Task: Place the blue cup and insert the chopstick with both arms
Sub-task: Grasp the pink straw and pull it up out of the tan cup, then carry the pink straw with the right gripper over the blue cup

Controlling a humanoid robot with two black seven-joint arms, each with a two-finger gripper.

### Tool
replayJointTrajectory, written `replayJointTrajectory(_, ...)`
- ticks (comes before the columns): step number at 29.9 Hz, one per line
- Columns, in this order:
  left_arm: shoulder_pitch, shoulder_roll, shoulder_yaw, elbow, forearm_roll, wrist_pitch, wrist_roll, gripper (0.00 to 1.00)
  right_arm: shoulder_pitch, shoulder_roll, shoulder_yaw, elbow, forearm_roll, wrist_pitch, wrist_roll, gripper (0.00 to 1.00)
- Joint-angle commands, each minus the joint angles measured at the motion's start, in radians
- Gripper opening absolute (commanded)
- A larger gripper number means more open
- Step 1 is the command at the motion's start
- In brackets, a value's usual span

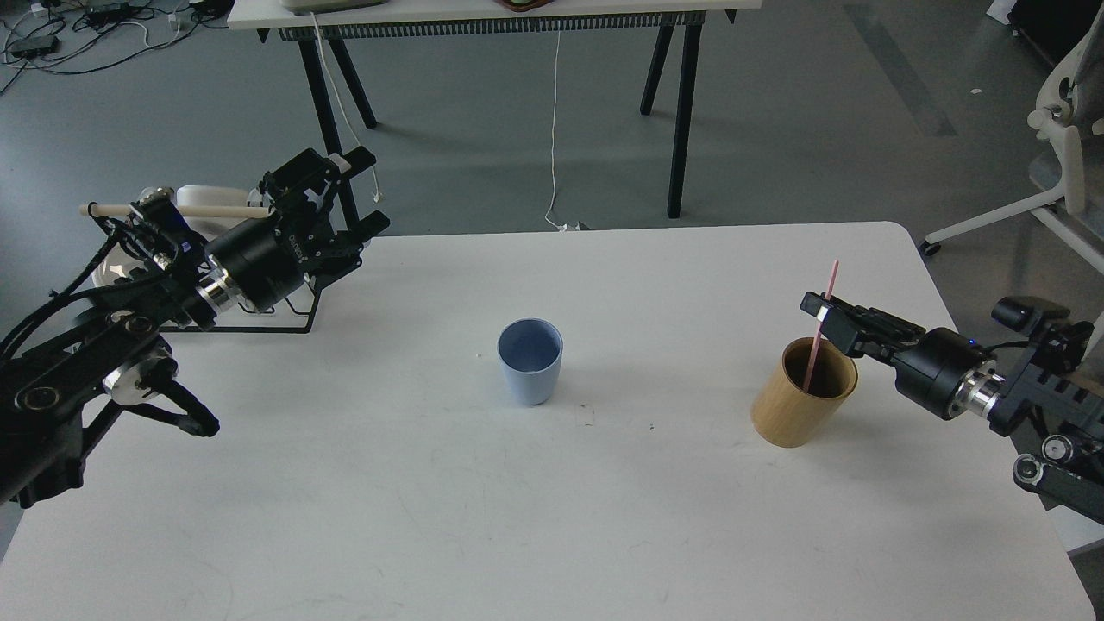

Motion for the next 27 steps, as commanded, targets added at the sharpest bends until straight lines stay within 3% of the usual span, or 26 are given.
replayJointTrajectory(1,-0.001,0.000,-0.001,0.000,0.000,0.000,0.000,0.99,0.000,-0.019,0.010,0.002,0.004,-0.001,0.000,0.00)
replayJointTrajectory(7,0.000,-0.003,-0.001,0.000,-0.002,0.000,0.000,0.99,0.005,-0.092,0.033,0.037,0.015,0.007,0.000,0.00)
replayJointTrajectory(14,0.000,-0.005,-0.001,0.000,-0.002,0.000,0.000,0.99,0.026,-0.210,0.166,0.145,0.018,0.053,0.000,0.00)
replayJointTrajectory(18,0.000,-0.005,-0.001,0.000,-0.003,0.000,0.000,0.99,0.081,-0.217,0.255,0.189,0.029,0.073,0.000,0.00)
replayJointTrajectory(21,0.000,0.002,-0.002,0.012,-0.006,0.000,0.000,0.99,0.131,-0.159,0.272,0.191,0.038,0.073,0.000,0.00)
replayJointTrajectory(27,0.003,0.022,-0.027,0.063,-0.009,0.000,0.000,0.99,0.232,0.144,0.193,0.082,0.030,0.073,0.000,0.00)
